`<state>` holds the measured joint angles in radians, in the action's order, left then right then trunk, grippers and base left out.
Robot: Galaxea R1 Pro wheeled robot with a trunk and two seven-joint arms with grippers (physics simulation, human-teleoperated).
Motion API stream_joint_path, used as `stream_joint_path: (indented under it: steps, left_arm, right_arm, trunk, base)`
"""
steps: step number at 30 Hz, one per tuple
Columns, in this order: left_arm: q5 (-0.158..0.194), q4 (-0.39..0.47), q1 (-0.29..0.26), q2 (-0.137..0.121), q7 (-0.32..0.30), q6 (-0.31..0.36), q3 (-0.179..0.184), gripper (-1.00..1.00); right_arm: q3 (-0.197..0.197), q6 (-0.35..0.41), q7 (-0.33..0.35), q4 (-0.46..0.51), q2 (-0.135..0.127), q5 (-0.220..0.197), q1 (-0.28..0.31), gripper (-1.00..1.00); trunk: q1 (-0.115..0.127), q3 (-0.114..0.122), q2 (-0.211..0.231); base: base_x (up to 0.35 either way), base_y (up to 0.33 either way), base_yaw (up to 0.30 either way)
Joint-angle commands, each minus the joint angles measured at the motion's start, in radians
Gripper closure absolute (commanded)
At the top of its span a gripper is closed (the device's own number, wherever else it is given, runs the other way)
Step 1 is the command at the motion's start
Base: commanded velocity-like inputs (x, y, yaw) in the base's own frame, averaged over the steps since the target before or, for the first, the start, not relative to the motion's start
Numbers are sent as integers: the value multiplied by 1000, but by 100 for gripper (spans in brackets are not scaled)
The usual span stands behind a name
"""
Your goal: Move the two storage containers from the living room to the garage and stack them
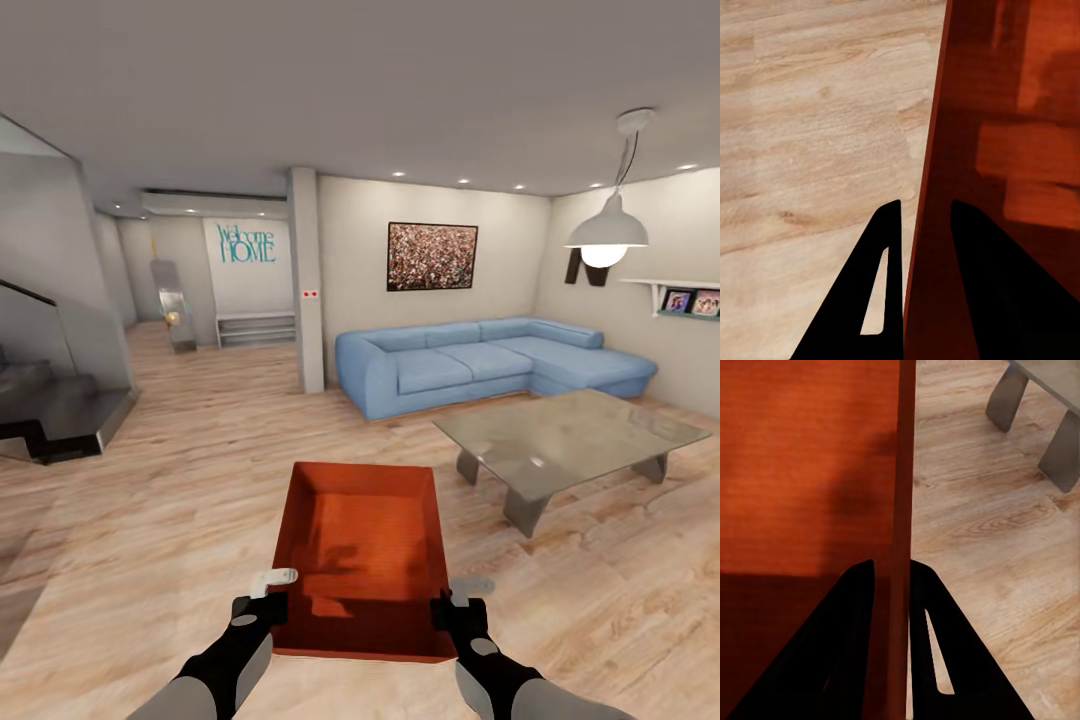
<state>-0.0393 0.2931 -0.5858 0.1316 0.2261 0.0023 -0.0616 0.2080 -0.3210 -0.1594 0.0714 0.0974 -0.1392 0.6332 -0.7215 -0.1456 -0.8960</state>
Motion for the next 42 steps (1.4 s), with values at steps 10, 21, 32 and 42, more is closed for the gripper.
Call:
stream_joint_path:
  steps: [10,21,32,42]
  left_arm:
    - [-10,0,-1,-4,11,1,-24,100]
    - [-10,0,-1,-4,11,1,-24,100]
    - [-10,0,-2,-4,11,1,-24,100]
    - [-10,0,-1,-4,11,1,-24,100]
  right_arm:
    - [-32,-9,-6,1,-1,-16,1,100]
    - [-32,-9,-6,1,-1,-16,2,100]
    - [-32,-9,-6,1,-2,-16,1,100]
    - [-32,-9,-6,1,-1,-16,1,100]
  trunk:
    - [-1,-1,-1]
    - [-1,-1,-1]
    - [-1,2,-1]
    - [-1,5,-1]
  base:
    - [321,0,0]
    - [321,0,0]
    - [321,0,181]
    - [321,0,299]
